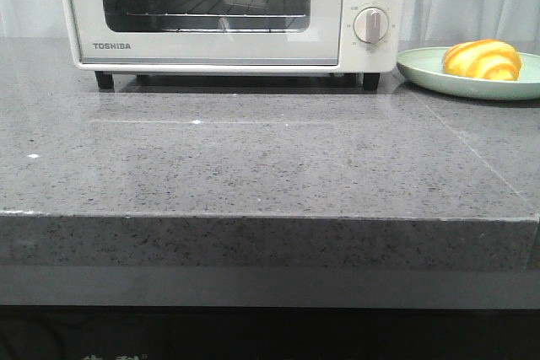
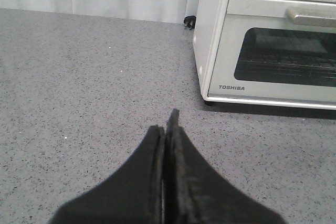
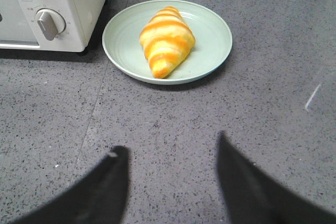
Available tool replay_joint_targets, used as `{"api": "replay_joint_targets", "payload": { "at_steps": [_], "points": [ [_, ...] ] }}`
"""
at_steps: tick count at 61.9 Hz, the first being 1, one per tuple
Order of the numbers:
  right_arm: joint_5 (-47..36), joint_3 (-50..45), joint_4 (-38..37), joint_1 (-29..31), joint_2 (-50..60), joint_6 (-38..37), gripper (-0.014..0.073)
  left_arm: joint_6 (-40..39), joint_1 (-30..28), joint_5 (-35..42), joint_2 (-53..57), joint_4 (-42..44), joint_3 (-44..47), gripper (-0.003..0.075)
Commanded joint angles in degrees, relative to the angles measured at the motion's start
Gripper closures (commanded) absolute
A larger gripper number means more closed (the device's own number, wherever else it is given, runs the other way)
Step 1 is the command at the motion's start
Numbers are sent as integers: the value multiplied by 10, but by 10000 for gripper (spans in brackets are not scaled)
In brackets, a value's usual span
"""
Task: Put bread in oven
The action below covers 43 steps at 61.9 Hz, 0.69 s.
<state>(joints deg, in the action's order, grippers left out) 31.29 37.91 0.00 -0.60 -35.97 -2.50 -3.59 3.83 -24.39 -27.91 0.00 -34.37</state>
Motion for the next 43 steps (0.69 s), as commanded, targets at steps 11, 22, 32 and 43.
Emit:
{"api": "replay_joint_targets", "payload": {
  "at_steps": [11,22,32,43],
  "points": [
    [-33,20,-5,2,-4,5,-10,0,25,47,-20,0,-28,739],
    [-32,20,-4,2,-4,5,-10,0,96,89,-75,0,-57,739],
    [-32,20,-4,2,-4,5,-10,0,164,156,-147,0,-88,739],
    [-32,20,-4,2,-4,5,-10,0,233,233,-250,0,-139,739]
  ]
}}
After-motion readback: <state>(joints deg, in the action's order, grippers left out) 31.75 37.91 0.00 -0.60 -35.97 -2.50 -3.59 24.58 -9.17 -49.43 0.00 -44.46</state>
